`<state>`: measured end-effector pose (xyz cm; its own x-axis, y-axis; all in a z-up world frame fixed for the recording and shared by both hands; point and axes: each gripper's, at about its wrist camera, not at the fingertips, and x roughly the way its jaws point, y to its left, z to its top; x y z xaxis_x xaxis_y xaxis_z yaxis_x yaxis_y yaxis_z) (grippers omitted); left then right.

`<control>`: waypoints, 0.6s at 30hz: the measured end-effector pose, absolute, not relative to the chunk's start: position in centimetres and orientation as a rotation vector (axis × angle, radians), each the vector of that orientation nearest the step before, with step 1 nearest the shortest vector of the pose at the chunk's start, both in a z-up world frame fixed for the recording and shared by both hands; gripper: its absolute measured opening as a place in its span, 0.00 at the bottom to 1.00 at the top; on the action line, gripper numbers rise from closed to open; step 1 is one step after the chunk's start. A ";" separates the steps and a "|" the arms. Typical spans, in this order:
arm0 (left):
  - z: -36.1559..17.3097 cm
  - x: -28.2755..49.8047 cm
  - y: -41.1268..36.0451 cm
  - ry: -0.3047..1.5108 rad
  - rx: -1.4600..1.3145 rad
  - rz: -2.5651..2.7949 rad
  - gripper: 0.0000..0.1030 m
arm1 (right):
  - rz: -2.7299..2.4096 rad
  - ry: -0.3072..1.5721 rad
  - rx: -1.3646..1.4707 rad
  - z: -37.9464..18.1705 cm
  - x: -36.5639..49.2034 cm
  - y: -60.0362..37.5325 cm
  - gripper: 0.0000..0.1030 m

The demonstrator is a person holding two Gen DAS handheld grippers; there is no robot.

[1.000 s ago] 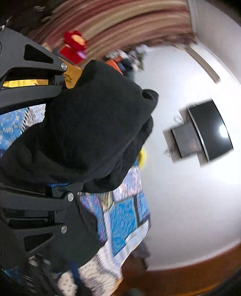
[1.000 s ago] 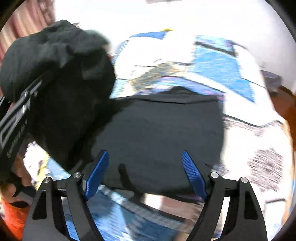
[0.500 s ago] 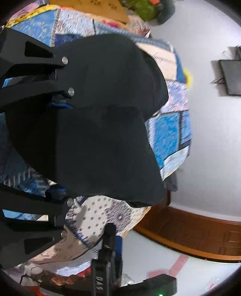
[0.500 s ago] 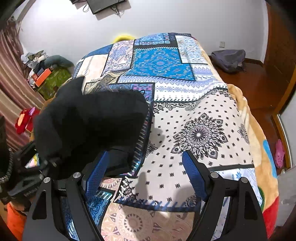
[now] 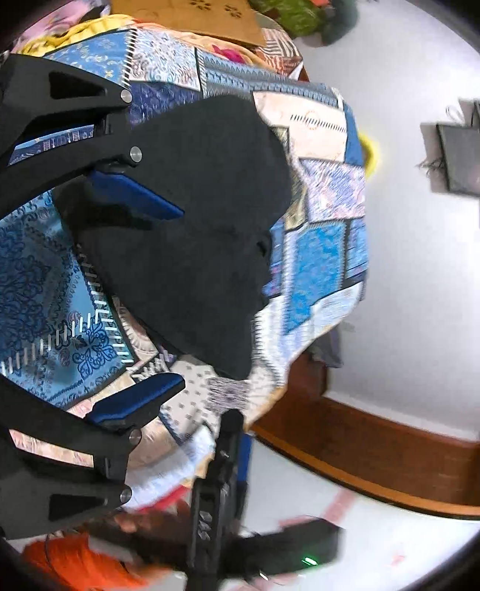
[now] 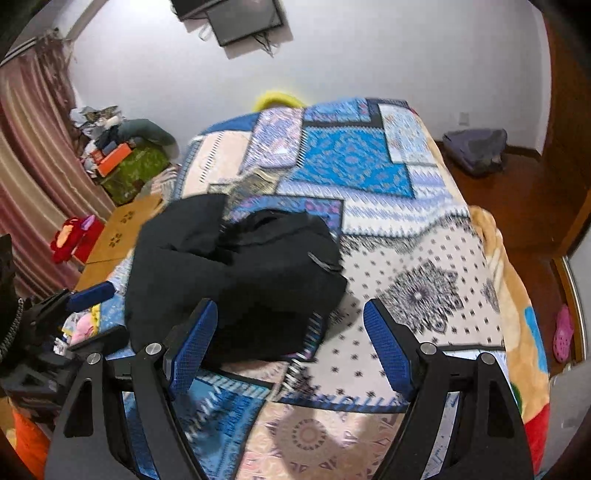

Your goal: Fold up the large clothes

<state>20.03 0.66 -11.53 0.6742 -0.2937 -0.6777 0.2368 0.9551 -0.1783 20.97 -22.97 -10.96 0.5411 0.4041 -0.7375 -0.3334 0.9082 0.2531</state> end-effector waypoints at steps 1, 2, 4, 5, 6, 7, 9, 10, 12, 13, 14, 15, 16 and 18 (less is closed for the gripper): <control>-10.9 19.5 1.7 0.749 -0.093 -0.274 0.86 | 0.451 0.888 0.083 -10.6 20.9 -22.5 0.76; -10.4 19.2 2.8 0.722 -0.098 -0.238 0.89 | 0.468 0.877 0.081 -10.2 20.9 -21.9 0.76; -10.2 19.2 4.6 0.690 -0.086 -0.150 0.92 | 0.499 0.860 0.078 -9.7 21.0 -20.9 0.76; -10.3 19.4 5.6 0.694 -0.082 -0.108 0.92 | 0.518 0.853 0.073 -9.5 21.0 -20.1 0.76; -10.7 19.8 6.7 0.711 -0.088 -0.070 0.92 | 0.534 0.848 0.067 -9.3 21.1 -19.4 0.76; -11.0 20.0 7.5 0.726 -0.101 -0.051 0.92 | 0.551 0.845 0.063 -9.2 21.1 -18.7 0.76; -12.6 20.6 9.3 0.772 -0.143 0.013 0.92 | 0.575 0.845 0.051 -9.4 21.4 -17.1 0.77; -13.3 20.9 9.7 0.788 -0.148 0.051 0.92 | 0.585 0.848 0.046 -9.7 21.6 -16.5 0.77; -14.9 21.2 10.2 0.819 -0.165 0.104 0.92 | 0.585 0.854 0.029 -10.5 22.0 -15.3 0.76; -15.9 21.4 10.2 0.842 -0.176 0.105 0.92 | 0.578 0.856 0.021 -10.8 22.1 -15.1 0.76; -16.7 21.5 10.0 0.862 -0.185 0.095 0.92 | 0.562 0.862 0.009 -11.2 22.4 -14.8 0.77; -17.7 21.8 9.5 0.888 -0.187 0.079 0.92 | 0.544 0.870 -0.001 -11.8 22.7 -14.6 0.77; -18.1 21.8 9.2 0.884 -0.186 0.074 0.92 | 0.529 0.878 -0.007 -12.1 22.8 -14.7 0.77; -18.3 21.6 8.7 0.864 -0.165 0.075 0.92 | 0.514 0.920 -0.014 -13.2 23.5 -14.9 0.76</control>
